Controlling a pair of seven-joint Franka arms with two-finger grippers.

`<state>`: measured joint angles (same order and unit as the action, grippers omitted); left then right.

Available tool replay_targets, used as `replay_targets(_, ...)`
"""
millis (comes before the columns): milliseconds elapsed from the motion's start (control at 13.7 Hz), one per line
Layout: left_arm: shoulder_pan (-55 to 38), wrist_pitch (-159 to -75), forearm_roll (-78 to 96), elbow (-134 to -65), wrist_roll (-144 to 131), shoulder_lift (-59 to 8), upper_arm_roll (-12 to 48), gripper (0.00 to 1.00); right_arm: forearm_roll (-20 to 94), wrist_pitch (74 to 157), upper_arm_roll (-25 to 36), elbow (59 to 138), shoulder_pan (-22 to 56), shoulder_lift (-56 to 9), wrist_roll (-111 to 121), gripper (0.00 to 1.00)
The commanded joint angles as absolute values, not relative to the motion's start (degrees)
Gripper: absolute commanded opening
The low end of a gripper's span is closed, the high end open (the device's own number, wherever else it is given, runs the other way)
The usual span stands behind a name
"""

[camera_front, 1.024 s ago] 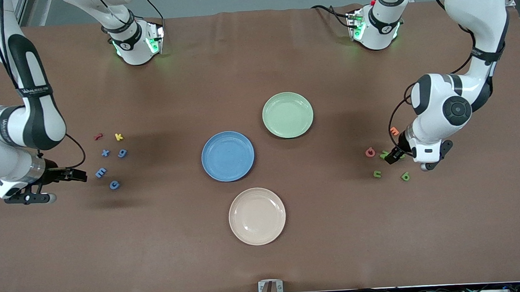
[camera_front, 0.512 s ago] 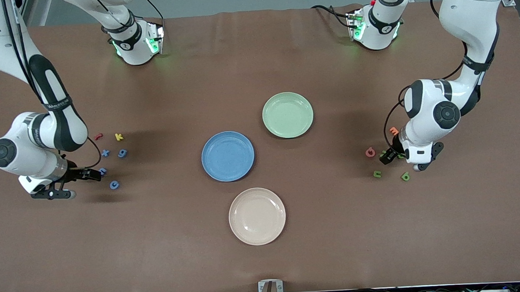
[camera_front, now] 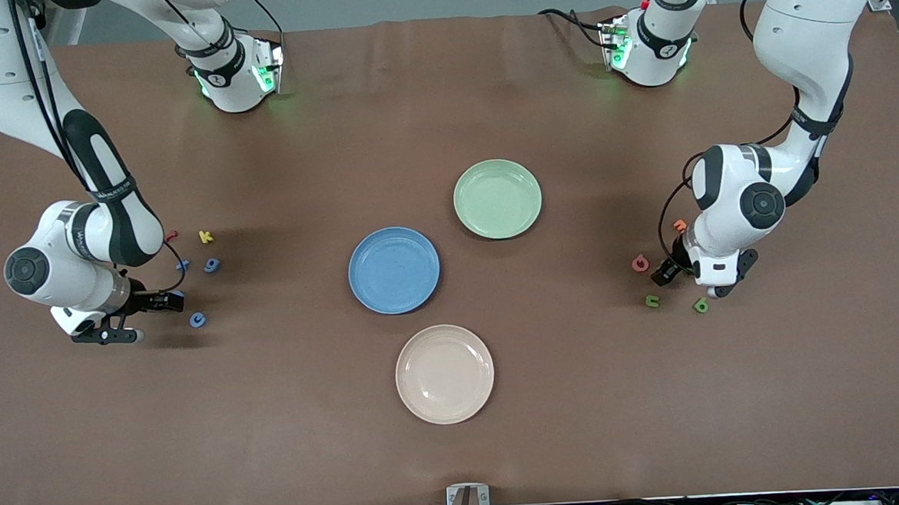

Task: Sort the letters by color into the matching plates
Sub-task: 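Grasp the blue 3 with the right gripper while the left gripper grasps green N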

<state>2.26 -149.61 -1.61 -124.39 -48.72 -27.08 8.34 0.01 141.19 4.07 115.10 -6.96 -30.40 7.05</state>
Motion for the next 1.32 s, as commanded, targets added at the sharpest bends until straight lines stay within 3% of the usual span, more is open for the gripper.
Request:
replay_targets(0,1.93,-150.29,-2.46,-124.10,-50.01,-27.86,8.17,0.57,1.48,141.07,3.08,116.01,-8.17,-30.15,6.77,0.77)
replay_targets(73,1.93,-150.29,-2.46,-124.01,-50.01,-27.95,8.09,0.44,2.36,140.89,3.08,116.19,-8.17,-30.15,6.85,0.76)
replay_targets(219,1.93,-150.21,-2.46,-123.58,-50.01,-27.78,8.17,0.05,2.64,140.89,3.08,116.37,-8.17,-30.23,6.86,0.73)
replay_targets(292,2.02,-150.03,-2.55,-123.57,-49.92,-27.16,8.17,0.00,2.72,140.89,3.08,116.37,-8.09,-30.41,6.86,0.69)
replay_targets(804,-6.66,-141.69,-2.55,-123.40,-52.99,-17.59,8.35,0.00,2.72,140.80,3.08,116.28,-8.09,-31.11,6.86,0.36)
replay_targets(1243,-20.37,-140.45,-2.55,-122.17,-63.43,-17.66,8.96,0.00,2.64,140.71,3.08,116.10,-7.56,-31.11,6.85,0.16)
